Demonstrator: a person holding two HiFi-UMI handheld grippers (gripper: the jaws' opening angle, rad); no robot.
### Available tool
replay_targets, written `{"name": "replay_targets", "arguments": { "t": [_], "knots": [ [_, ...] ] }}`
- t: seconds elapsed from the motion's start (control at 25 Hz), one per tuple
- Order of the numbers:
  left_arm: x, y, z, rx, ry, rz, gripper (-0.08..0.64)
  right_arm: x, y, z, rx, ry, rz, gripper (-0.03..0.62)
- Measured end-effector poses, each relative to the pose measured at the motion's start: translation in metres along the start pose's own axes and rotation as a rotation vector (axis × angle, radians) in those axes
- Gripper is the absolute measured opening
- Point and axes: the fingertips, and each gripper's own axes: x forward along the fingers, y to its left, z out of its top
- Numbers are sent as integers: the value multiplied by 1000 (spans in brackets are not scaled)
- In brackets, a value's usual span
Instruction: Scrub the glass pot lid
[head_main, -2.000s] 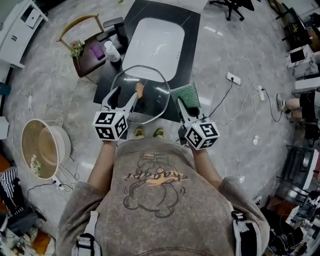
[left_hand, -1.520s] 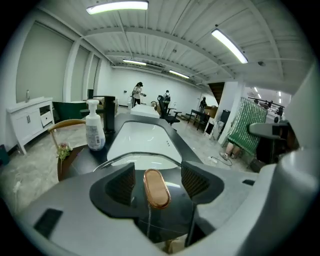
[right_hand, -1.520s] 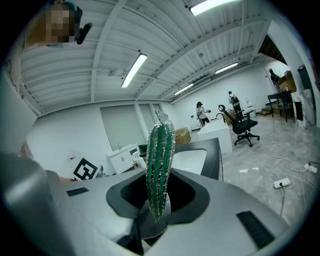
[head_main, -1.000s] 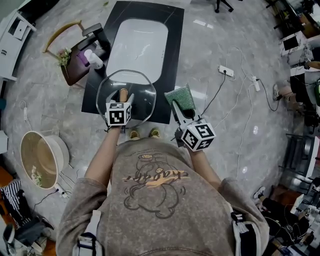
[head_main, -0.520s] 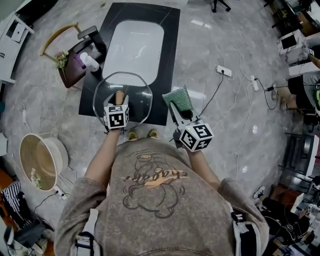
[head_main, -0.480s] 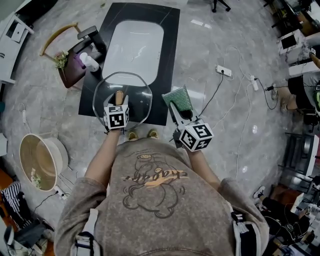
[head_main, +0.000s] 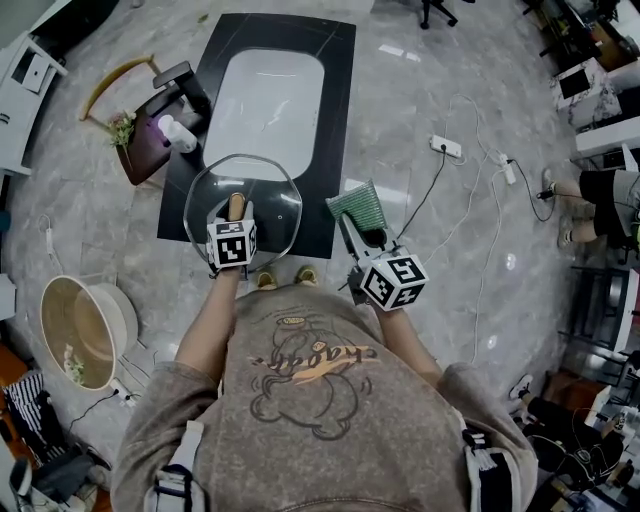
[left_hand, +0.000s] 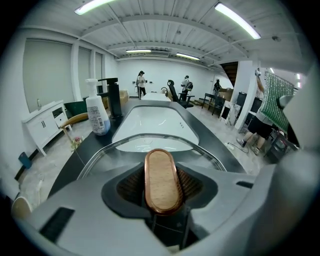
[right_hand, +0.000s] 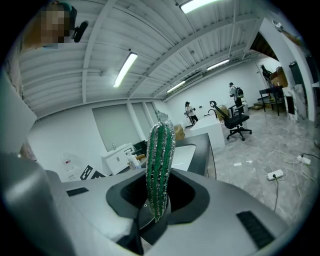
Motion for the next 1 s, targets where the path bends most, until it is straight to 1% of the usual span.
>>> {"name": "replay_targets", "arguments": {
  "t": [0.12,0.28,0.4,0.48,0.64,0.76,0.88,1.0],
  "knots": [
    [-5,4,3,14,6,0,173,-1,-5,2,5,-4,-12,94],
    [-18,9,16,14,-26,4,173,-1,-6,3,6,-6,-13,94],
    [-29,10,29,-8,-52,-25,173,2,-3,3,4,-6,-3,94],
    [-37,9,38,-42,-69,-61,173,4,0,3,0,-8,4,94],
    [-54,6,56,-139,-119,-155,172,6,1,4,-6,-14,6,94],
    [-68,0,74,-197,-175,-250,172,7,-1,5,-11,-18,-3,94],
    [-83,-9,92,-268,-227,-372,172,6,-2,7,-11,-24,-14,94],
    [-98,-20,106,-374,-271,-512,172,3,-2,8,-13,-32,-23,94]
  ]
}}
